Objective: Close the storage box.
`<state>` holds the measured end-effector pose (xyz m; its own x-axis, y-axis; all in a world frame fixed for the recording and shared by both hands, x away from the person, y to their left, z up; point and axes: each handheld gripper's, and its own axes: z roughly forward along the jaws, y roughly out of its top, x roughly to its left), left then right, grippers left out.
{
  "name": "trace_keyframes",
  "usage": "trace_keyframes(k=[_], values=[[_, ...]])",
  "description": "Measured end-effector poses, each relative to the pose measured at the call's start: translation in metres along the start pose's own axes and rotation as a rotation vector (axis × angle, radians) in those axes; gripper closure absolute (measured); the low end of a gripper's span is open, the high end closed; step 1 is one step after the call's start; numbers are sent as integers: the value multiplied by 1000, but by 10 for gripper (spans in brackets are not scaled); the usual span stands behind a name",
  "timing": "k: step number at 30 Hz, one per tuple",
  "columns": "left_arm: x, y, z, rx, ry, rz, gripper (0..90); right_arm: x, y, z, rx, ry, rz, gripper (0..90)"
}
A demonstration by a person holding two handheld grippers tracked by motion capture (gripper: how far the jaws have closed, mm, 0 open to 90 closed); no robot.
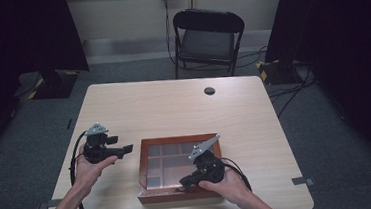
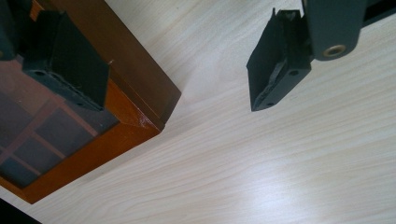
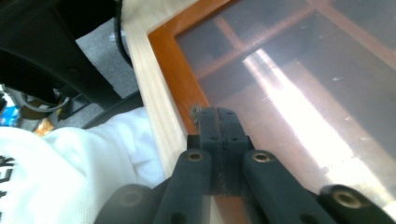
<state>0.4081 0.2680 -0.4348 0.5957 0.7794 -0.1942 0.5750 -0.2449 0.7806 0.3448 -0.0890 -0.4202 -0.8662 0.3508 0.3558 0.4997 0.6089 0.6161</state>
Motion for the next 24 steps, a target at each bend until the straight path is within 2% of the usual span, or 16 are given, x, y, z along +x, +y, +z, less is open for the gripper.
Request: trace_keyframes(k=[1, 3, 6, 9, 12, 17, 20, 23, 24], values=[[0, 0, -1, 0, 0, 1, 206, -2, 0, 1, -5, 5, -15, 900], [0, 0, -1, -1, 1, 0, 206, -5, -1, 0, -7, -4, 1, 900], [1, 0, 0, 1, 0, 0, 206, -8, -1, -1, -29, 9, 4, 888], [1, 0, 0, 3, -3, -7, 206, -10, 0, -4, -58, 13, 13, 807], [0, 0, 0, 5, -4, -10, 206, -13, 4, -15, -110, -19, 30, 745], [1, 0, 0, 12, -2, -15, 206, -21, 7, -43, -224, -113, 71, 591], [2, 0, -1, 13, 1, -19, 209, -30, 4, -59, -267, -178, 113, 498], [3, 0, -1, 22, 14, -25, 220, -41, -3, -72, -284, -257, 159, 390], [3, 0, -2, 27, 24, -23, 223, -44, -7, -76, -286, -277, 167, 382]])
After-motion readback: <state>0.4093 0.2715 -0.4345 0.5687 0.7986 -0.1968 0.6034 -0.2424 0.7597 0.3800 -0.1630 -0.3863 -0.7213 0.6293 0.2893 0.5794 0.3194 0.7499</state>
